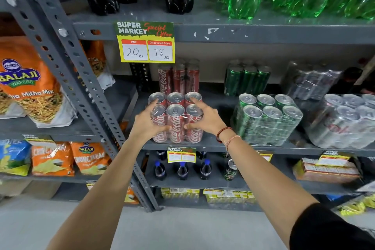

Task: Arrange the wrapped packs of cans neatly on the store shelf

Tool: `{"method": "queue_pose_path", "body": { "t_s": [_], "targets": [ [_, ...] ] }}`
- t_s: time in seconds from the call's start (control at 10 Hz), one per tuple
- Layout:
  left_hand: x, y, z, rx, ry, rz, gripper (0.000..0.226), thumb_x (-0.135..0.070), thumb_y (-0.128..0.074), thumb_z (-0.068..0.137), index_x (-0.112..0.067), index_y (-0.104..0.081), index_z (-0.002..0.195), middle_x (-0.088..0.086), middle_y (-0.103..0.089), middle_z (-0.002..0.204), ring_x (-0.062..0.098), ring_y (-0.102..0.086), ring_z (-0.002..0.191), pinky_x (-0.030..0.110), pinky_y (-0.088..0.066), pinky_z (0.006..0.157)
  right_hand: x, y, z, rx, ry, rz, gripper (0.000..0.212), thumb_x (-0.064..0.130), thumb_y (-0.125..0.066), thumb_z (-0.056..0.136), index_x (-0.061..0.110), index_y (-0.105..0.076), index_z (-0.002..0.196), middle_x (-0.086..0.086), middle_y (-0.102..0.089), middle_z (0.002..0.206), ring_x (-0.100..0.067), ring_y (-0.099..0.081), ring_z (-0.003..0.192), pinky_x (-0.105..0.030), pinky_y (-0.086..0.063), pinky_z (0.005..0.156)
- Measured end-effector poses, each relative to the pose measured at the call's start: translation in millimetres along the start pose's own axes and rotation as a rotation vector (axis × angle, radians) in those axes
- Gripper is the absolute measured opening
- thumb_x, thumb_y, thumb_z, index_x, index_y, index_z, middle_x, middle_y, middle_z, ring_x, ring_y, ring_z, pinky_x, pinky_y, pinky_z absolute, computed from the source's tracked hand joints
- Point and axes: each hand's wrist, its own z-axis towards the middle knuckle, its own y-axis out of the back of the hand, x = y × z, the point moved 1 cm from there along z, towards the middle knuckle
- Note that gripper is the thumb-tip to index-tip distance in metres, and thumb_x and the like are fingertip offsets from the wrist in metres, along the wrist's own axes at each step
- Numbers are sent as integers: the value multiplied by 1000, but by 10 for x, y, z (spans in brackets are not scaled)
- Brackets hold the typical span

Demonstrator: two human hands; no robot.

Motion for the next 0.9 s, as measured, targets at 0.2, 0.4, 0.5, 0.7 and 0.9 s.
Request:
{"method": "queue_pose_path", "body": {
  "t_s": [0.2, 0.4, 0.5, 0.7, 0.9],
  "targets": [
    [4, -13, -53, -6, -2, -20, 107, -34, -89, 54, -35, -30, 144, 5, -52, 139, 26, -43, 132, 42, -33, 109, 15, -3, -44, 2, -7, 19, 99, 30, -88, 60, 32, -35, 143, -8, -49, 142, -28, -45, 131, -47, -35, 110],
    [6, -4, -44, 2, -5, 0, 107, -35, -88, 55, -33, -30, 144, 7, -53, 138, 27, -46, 130, 43, -35, 108, 28, -1, -39, 5, -18, -22, 100, 32, -87, 60, 35, -32, 144, -10, -50, 140, -32, -43, 131, -50, -35, 109],
    [13, 2, -43, 1, -2, 3, 107, -36, -88, 54, -33, -31, 144, 6, -54, 137, 26, -46, 130, 43, -35, 109, 29, -12, -38, -4, -24, -17, 99, 31, -87, 61, 35, -33, 143, -10, -53, 138, -32, -46, 129, -49, -36, 109],
    [-10, 12, -85, 4, -9, 15, 108, -38, -88, 54, -35, -29, 144, 7, -53, 139, 27, -46, 130, 47, -36, 109, 66, -8, -76, -19, -7, -14, 96, 28, -86, 63, 33, -33, 144, -10, -50, 140, -31, -46, 129, -46, -36, 109],
    [-132, 23, -126, -14, -39, 193, 97, -33, -82, 66, -31, -26, 145, 15, -38, 146, 36, -41, 131, 48, -36, 103, 251, 105, -246, -134, 91, -122, 61, 23, -78, 71, 19, -57, 129, -13, -49, 136, -27, -52, 120, -23, -36, 98]
  ]
}}
